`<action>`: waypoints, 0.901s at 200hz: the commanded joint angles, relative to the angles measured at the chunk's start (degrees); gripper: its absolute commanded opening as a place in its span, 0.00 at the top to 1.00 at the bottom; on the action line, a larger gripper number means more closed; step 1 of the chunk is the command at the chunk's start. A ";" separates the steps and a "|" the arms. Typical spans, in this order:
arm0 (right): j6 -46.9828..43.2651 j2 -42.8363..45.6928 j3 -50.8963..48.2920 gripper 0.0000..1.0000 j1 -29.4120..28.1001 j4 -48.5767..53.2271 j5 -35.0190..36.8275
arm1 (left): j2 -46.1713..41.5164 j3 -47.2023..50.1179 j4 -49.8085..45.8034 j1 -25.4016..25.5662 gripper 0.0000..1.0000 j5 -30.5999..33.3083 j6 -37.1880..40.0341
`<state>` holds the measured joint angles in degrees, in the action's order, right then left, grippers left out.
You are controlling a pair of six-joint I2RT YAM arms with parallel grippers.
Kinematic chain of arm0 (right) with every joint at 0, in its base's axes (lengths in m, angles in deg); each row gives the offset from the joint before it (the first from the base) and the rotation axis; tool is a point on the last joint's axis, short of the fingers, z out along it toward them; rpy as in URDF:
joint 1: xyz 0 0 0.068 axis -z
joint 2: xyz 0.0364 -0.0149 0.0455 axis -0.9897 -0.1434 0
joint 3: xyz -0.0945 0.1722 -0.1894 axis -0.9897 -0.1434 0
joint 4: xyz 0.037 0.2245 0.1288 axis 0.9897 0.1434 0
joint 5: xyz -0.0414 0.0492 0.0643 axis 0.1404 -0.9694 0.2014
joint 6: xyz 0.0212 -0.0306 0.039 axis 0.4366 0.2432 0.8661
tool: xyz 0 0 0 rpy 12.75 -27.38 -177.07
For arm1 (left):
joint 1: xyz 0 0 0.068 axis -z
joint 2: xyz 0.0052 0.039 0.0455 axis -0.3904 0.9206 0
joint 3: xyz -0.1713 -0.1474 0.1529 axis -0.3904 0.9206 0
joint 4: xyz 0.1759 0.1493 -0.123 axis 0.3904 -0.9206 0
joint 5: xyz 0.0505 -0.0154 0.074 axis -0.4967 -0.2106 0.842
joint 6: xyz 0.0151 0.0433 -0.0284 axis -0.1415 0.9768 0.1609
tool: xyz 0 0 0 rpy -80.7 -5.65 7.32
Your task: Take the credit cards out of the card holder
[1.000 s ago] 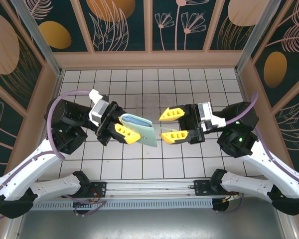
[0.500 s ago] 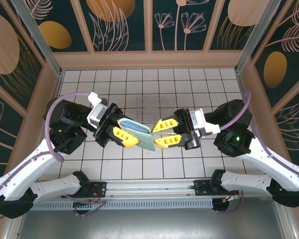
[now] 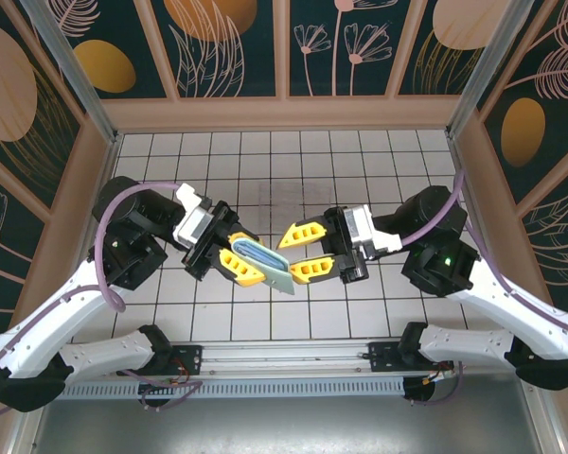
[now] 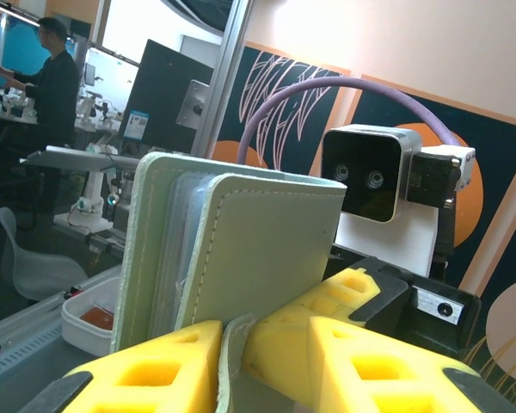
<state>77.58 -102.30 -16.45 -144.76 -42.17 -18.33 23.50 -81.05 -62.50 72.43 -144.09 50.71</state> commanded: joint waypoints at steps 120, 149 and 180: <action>-2.63 -0.99 4.61 0.67 -3.83 0.31 3.83 | -4.27 3.84 -9.49 0.03 1.00 2.31 15.57; -3.58 -2.05 5.69 0.68 -4.39 2.88 6.52 | -4.90 4.39 -9.77 0.09 1.00 3.09 15.80; -3.06 -1.51 5.24 0.59 -4.97 1.77 6.53 | -6.02 5.19 -9.83 0.07 1.00 4.00 16.45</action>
<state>74.66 -104.14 -12.52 -148.78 -39.77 -13.39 18.89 -76.53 -72.51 72.48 -141.55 65.77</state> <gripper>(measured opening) 0.397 0.146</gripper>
